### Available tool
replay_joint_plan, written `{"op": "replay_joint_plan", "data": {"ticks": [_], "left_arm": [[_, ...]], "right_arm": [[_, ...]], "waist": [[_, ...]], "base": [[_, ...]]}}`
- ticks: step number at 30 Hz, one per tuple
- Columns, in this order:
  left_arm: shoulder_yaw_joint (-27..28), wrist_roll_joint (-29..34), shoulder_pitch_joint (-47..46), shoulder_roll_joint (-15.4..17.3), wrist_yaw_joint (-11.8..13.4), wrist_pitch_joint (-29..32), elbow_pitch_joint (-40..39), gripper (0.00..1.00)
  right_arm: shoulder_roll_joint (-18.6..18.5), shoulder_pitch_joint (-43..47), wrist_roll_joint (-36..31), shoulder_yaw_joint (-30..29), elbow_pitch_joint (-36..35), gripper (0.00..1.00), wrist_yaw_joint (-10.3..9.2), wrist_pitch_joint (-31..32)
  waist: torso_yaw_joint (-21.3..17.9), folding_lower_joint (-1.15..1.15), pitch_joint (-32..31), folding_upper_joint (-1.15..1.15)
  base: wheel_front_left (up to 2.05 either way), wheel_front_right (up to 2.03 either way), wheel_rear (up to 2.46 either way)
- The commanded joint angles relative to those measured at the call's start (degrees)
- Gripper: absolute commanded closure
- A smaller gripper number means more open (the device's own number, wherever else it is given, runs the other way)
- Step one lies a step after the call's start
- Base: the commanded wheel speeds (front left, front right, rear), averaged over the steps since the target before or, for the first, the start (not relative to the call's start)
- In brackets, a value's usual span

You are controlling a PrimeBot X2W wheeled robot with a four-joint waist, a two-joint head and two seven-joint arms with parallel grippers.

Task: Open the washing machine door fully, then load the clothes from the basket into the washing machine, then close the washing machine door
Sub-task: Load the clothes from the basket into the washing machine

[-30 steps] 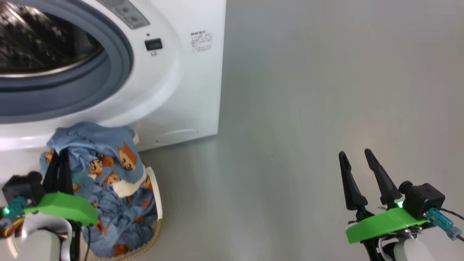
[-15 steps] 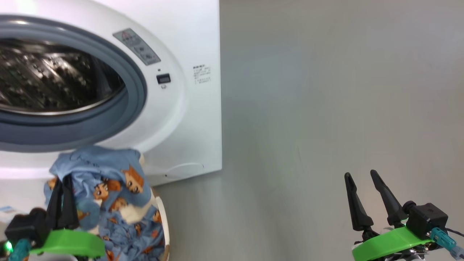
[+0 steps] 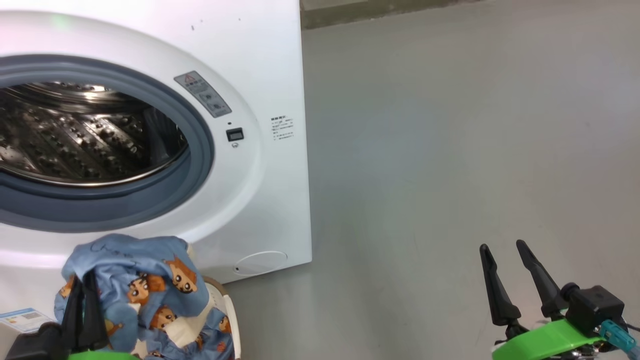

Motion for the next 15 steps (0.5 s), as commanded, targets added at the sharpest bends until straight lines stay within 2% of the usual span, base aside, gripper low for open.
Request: {"op": "replay_joint_plan", "data": {"ticks": [1,15], "left_arm": [[2.34,0.77,-0.58,0.65,0.39,-0.77,-1.93,1.0],[3.72,1.49,0.96,-0.43,0.37,-0.77,-1.77,1.0]], "right_arm": [[-0.58,0.18,-0.63,1.2,-1.91,0.0,0.57,0.18],[-0.26,-0.41,-1.12,2.45,-2.01,0.0,0.57,0.57]], "waist": [[0.24,0.0,-0.4,0.0],[1.31,0.0,-0.76,0.0]], "base": [[0.0,0.0,0.0],[0.0,0.0,0.0]]}}
